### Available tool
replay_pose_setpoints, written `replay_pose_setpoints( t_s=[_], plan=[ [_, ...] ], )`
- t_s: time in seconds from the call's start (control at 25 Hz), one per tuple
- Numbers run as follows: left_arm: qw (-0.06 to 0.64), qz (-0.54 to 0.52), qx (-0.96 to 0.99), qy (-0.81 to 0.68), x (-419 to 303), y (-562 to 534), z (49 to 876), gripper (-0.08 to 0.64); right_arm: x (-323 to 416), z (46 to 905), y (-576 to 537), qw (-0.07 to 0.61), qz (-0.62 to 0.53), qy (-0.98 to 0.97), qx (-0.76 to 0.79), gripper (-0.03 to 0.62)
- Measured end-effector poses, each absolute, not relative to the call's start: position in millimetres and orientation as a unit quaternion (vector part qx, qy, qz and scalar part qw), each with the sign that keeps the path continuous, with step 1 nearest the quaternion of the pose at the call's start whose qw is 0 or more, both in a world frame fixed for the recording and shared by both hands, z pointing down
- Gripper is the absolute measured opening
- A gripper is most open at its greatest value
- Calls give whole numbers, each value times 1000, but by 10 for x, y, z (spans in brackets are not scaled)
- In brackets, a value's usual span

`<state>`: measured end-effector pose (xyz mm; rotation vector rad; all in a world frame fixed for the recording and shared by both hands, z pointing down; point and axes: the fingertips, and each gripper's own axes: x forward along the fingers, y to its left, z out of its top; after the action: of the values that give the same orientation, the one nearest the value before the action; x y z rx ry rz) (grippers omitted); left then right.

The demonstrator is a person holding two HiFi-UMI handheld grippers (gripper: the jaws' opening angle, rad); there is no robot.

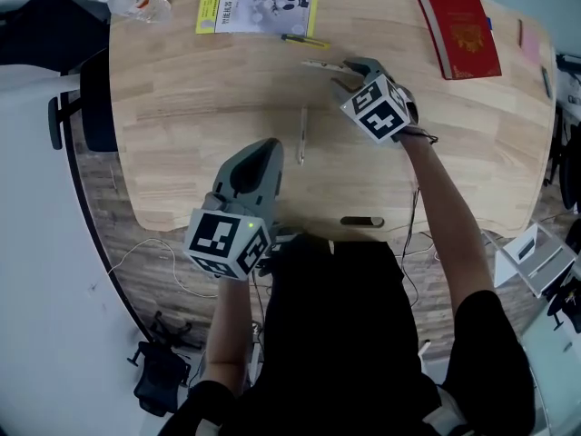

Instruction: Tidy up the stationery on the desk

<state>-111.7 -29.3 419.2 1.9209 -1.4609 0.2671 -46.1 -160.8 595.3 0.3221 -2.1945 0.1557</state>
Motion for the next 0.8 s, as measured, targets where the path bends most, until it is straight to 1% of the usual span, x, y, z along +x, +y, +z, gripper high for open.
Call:
replay_pose_setpoints(
  t_s=[0.08, 0.32, 0.48, 0.64, 0.8],
  plan=[
    [350, 102, 740, -565, -1130, -277, 4194, 38, -456, 6026, -1614, 456, 55, -879, 123, 161],
    [354, 106, 735, -569, -1137, -236, 4251, 38, -450, 6072, -1625, 471, 46, -873, 115, 100],
    [354, 103, 732, -573, -1101, -219, 4243, 38, -454, 6080, -1602, 473, 37, -873, 111, 87],
    [351, 104, 730, -577, -1044, -175, 4208, 38, -447, 6086, -1584, 473, 31, -873, 111, 61],
    [344, 105, 726, -586, -996, -94, 4152, 38, -451, 6034, -1500, 461, 43, -880, 106, 58]
  ],
)
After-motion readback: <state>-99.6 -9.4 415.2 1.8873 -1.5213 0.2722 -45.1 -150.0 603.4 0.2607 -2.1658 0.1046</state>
